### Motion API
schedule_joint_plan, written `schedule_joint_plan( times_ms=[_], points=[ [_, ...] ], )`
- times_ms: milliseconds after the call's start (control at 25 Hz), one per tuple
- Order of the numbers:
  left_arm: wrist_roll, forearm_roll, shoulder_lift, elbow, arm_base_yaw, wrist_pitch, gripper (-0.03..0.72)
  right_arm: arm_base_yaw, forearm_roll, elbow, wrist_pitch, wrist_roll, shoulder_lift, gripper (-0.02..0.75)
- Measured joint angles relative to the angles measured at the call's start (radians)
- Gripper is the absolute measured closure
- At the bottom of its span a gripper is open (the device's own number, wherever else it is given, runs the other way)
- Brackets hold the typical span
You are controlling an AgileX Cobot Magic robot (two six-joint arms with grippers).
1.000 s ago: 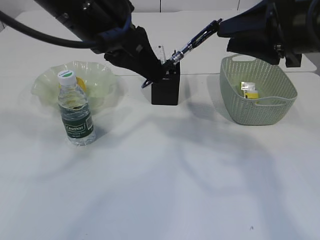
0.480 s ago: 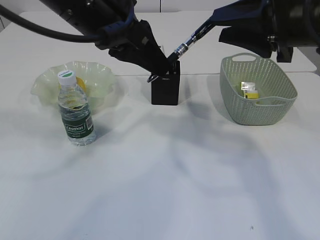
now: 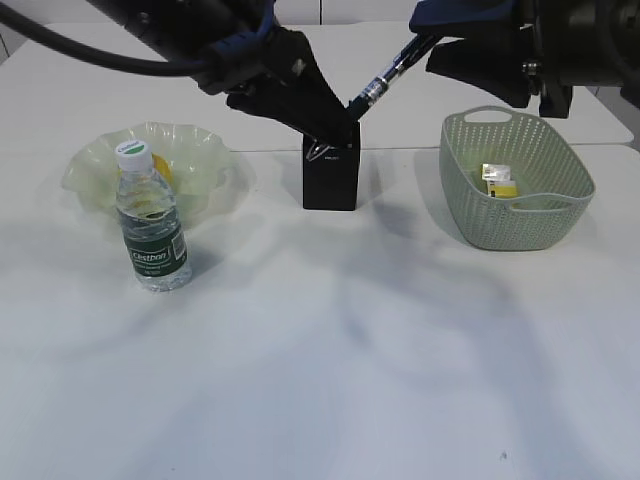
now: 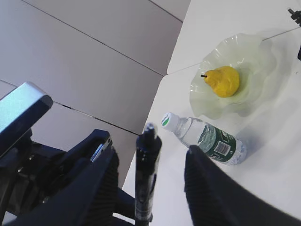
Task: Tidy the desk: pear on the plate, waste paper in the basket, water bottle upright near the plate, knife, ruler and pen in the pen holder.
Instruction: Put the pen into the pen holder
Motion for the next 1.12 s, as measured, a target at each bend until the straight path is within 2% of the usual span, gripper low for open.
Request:
schedule_joint_plan(
  times_ms=[600,1120],
  points=[
    [0.013,-0.03,0.0,0.0,0.0,0.03,0.634,0.0,0.045,0.0,0.006,-0.011,0.002,0.39],
    [0.015,-0.082,0.0,0.0,0.0,-0.031,0.634,0.0,0.046,0.0,0.006,-0.014,0.002,0.39]
  ],
)
